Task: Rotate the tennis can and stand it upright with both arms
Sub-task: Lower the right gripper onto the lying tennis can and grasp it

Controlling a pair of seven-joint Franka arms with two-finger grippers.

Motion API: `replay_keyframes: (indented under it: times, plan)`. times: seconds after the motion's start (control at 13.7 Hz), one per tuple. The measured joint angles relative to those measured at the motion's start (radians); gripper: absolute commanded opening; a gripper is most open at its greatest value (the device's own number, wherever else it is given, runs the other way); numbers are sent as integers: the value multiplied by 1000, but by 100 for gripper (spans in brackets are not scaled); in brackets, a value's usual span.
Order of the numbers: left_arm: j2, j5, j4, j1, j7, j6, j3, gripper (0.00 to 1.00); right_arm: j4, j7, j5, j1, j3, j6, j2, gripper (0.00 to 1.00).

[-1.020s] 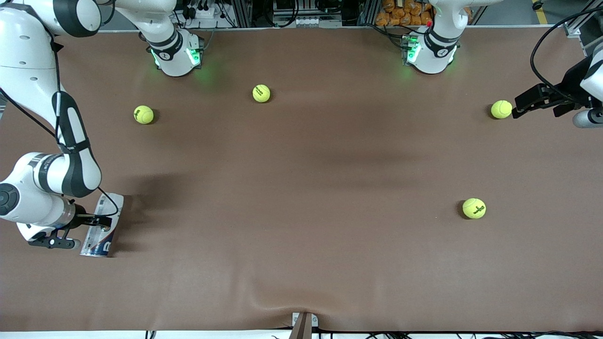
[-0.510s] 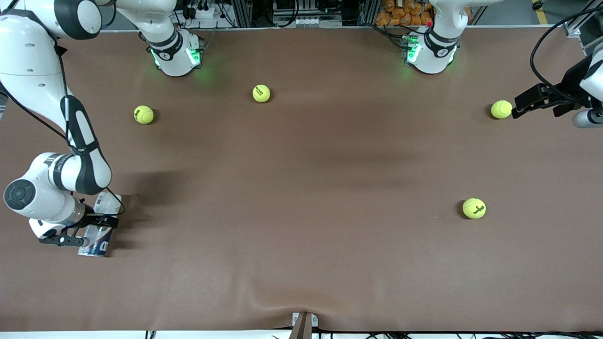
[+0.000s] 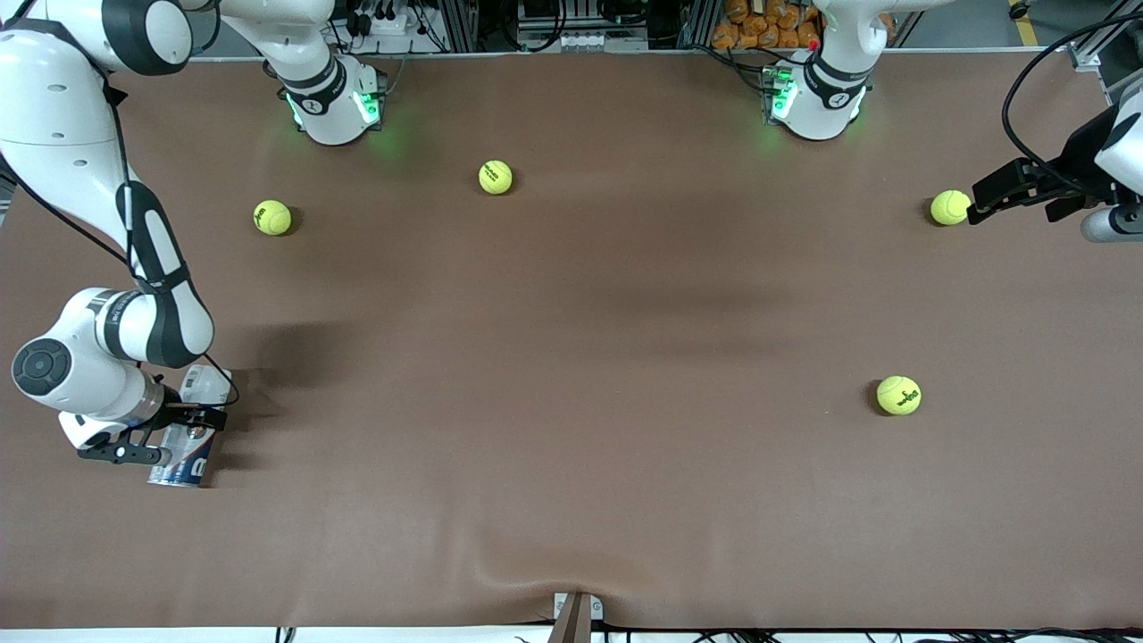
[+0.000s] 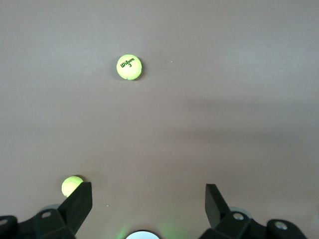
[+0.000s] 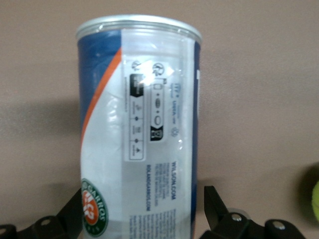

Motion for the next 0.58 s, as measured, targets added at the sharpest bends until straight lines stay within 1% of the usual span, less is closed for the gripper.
replay_keyframes:
  times: [0.07, 0.58]
  plan:
    - [0, 0, 0, 0, 0, 0, 0, 100, 0, 0, 0, -4, 0, 2, 0, 55]
    - [0, -1, 0, 0, 0, 0, 0, 100, 1, -3, 0, -8, 2, 7, -6, 55]
